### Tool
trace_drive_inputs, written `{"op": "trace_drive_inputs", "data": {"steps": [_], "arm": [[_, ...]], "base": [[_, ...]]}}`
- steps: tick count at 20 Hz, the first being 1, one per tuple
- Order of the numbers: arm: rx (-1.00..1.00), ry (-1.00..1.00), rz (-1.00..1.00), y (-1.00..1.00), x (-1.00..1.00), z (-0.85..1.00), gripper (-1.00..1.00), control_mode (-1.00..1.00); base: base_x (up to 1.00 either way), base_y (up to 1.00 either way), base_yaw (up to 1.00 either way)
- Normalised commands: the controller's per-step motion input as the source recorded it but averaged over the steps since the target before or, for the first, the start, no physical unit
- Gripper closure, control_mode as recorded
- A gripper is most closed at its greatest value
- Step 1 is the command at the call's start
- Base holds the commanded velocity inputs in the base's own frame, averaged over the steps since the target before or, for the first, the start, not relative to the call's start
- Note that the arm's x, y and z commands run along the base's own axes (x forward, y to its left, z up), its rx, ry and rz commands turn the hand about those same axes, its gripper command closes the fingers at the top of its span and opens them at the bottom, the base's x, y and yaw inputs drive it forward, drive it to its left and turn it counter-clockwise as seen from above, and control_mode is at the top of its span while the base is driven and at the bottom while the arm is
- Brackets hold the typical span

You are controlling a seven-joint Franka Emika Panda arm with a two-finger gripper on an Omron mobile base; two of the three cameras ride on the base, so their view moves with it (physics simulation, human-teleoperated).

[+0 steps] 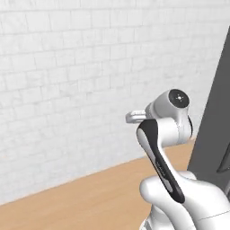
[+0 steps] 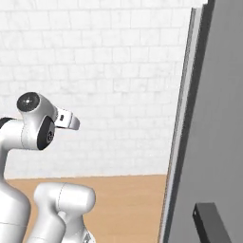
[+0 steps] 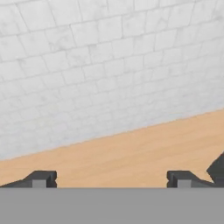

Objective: Place one lemon wedge and one chicken drumstick in each tupperware on the nearby counter, to pack two identical lunches.

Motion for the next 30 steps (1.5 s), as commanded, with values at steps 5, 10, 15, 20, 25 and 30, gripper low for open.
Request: {"op": "trace_drive_inputs", "data": {"steps": [5,10,15,20,25,30], "arm": [[0.00,0.00,0.00,0.00,0.00,0.00,-1.00,1.00],[0.00,0.00,0.00,0.00,0.00,0.00,-1.00,1.00],[0.00,0.00,0.00,0.00,0.00,0.00,-1.00,1.00],[0.00,0.00,0.00,0.00,0.00,0.00,-1.00,1.00],[0.00,0.00,0.00,0.00,0.00,0.00,-1.00,1.00],[0.00,0.00,0.00,0.00,0.00,0.00,-1.00,1.00]], "base": [[0.06,0.08,-0.98],[0.45,0.52,-0.84],[0.33,0.35,-0.86],[0.11,0.03,-0.94],[0.10,-0.01,-0.48],[0.52,0.00,-0.04]]}}
